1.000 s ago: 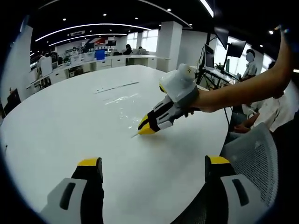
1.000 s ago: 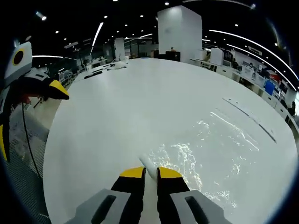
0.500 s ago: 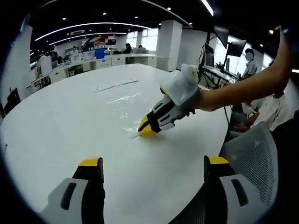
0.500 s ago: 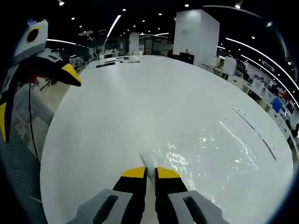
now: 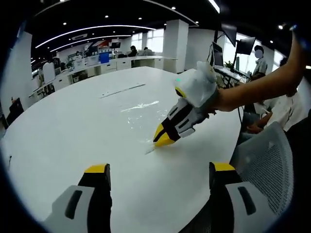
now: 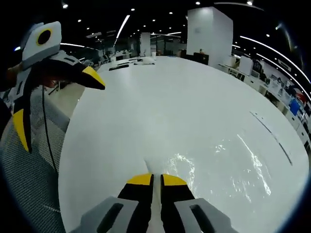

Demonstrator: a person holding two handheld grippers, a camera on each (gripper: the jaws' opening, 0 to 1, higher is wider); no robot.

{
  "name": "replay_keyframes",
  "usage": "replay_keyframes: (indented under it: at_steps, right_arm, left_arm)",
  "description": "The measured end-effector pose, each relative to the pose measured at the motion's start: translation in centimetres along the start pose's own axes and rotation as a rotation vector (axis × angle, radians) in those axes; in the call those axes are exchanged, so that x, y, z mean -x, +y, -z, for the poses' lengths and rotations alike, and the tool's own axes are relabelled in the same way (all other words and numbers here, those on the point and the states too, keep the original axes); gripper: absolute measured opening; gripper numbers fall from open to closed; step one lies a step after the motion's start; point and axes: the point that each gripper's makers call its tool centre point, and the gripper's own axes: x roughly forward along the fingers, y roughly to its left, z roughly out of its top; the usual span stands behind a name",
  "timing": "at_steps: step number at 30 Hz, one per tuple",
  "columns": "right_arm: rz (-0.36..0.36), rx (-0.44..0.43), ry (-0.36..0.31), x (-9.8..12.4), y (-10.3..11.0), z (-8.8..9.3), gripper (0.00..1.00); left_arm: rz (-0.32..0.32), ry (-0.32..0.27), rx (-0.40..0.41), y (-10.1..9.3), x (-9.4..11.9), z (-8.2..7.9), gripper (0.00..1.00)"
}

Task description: Open the resealable bag by pulling the two sides of the seal apart until the entire bag opening is separated and visibly accessible.

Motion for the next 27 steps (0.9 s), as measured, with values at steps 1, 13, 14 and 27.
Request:
replay_keyframes:
  at_steps: [1,13,14,27]
  right_arm:
    - [-0.004,-0.007,-0.004,0.2,0.2,0.0,0.01]
    - [-0.053,0.016,-0.002,1.8,2.8,0.0,0.01]
    - [-0.057,0.019,0.001,2.0,3.1,0.1,0.01]
    - [-0.133,-0.009,-0.011,4.1,6.0,0.2,0.01]
  left_arm:
    - [-0.001,0.006,-0.012,-0.1,0.0,0.1,0.80]
    - [-0.007,0.015,-0.085,-0.8,-0.1,0.2,0.69]
    - [-0.007,0.019,-0.092,-0.9,-0.2,0.2,0.69]
    - [0.008,0.147,-0.252,-2.8,-1.7,2.5,0.61]
